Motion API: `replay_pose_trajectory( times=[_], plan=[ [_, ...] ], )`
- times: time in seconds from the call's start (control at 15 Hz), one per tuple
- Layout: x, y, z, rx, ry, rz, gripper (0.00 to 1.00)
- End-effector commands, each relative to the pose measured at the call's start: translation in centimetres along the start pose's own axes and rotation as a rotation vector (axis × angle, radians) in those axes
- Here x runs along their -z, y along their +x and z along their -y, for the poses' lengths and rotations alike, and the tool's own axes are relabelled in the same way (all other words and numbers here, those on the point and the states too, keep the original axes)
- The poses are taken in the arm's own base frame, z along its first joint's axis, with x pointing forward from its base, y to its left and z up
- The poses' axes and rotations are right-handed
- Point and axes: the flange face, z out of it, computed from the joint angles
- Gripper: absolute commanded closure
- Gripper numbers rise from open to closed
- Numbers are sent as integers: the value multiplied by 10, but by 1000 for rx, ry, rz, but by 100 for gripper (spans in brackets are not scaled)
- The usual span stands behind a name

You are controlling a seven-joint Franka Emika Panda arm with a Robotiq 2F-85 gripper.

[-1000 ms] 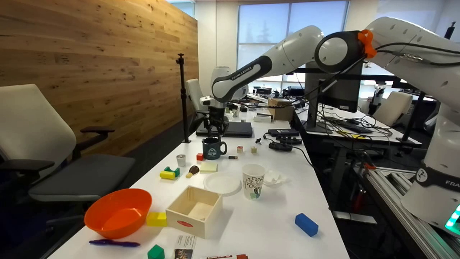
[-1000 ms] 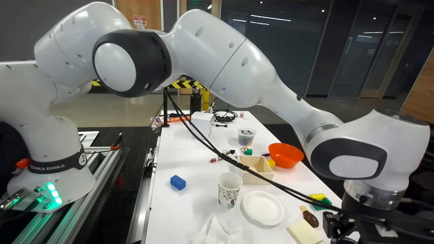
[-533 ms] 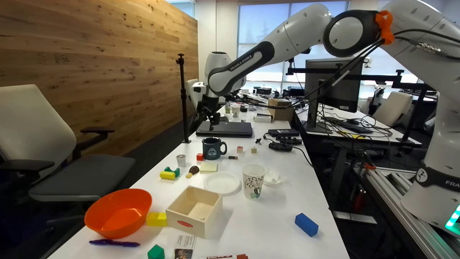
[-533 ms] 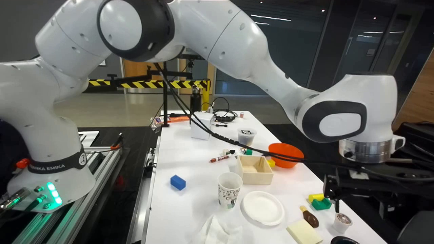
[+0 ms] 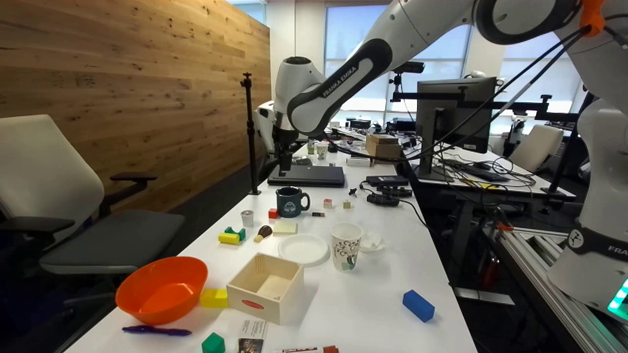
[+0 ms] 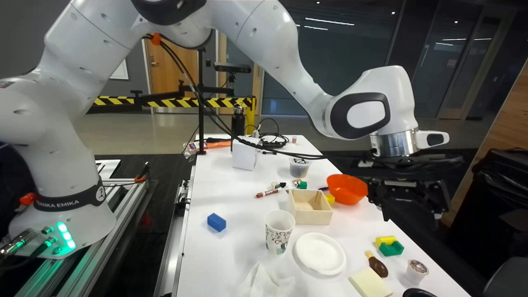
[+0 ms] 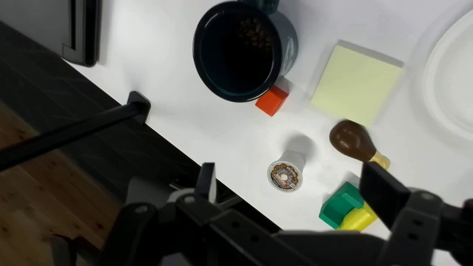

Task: Move the blue cup forward

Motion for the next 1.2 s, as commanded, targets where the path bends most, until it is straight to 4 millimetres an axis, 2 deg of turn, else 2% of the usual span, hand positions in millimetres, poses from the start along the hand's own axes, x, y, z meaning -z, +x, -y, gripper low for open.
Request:
replay_pose_trajectory(
  times=[0.0, 0.27, 0.53, 0.6, 0.8, 1.0, 1.13],
  plan=[
    [48, -23, 16, -182, -58, 73, 0],
    [95, -33, 29, -317, -79, 265, 0],
    [141, -37, 56, -349, 101, 452, 0],
    [164, -36, 56, -355, 122, 464, 0],
    [185, -32, 72, -364, 290, 485, 0],
    [198, -33, 75, -365, 430, 432, 0],
    [197, -36, 70, -388, 510, 369, 0]
  ],
)
